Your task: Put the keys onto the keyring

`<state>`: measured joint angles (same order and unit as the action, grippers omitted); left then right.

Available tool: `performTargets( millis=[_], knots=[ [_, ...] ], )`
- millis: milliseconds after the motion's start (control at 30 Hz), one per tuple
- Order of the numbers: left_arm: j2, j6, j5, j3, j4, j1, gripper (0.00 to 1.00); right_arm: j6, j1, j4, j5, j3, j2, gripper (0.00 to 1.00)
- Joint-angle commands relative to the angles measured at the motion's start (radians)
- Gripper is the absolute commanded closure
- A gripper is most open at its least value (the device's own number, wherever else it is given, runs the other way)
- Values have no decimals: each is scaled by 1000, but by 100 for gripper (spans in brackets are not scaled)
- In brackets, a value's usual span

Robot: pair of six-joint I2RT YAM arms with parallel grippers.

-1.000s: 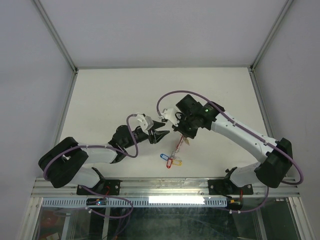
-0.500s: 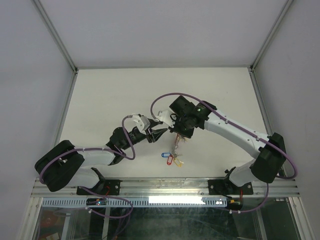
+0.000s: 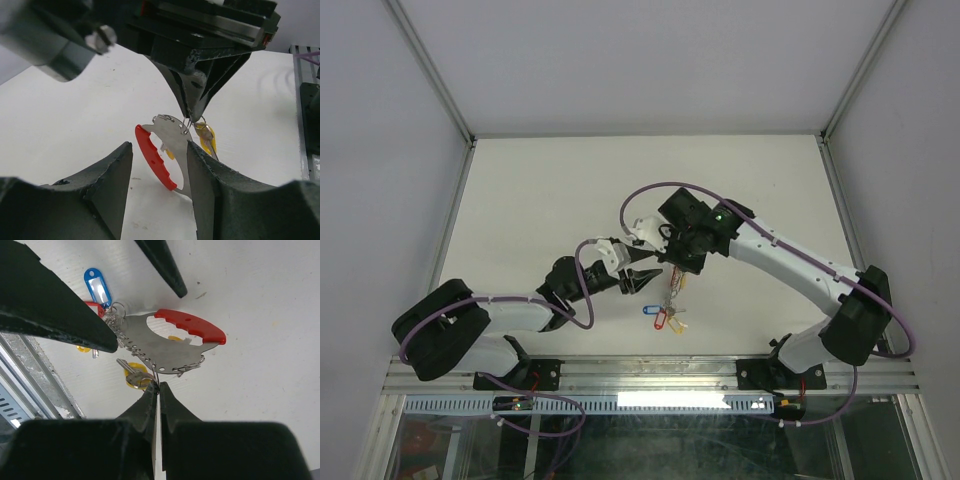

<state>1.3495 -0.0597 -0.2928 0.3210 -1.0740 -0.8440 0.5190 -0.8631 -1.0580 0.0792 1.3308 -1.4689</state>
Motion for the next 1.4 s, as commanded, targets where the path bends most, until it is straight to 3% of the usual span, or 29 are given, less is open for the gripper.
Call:
performTargets(
  millis=[0, 867, 1200, 1367],
  knots=[
    [5, -43, -43, 41, -12, -22, 54, 14, -12, 28, 44, 64, 2, 100],
    [44, -111, -66, 94, 60, -66, 70, 13, -30, 64, 88, 67, -4, 100],
    [56, -109, -101, 103, 63, -67, 81, 13, -29, 90, 90, 54, 6, 100],
    [65, -109, -116, 111, 77, -67, 91, 15, -30, 104, 79, 42, 19, 100]
  ],
)
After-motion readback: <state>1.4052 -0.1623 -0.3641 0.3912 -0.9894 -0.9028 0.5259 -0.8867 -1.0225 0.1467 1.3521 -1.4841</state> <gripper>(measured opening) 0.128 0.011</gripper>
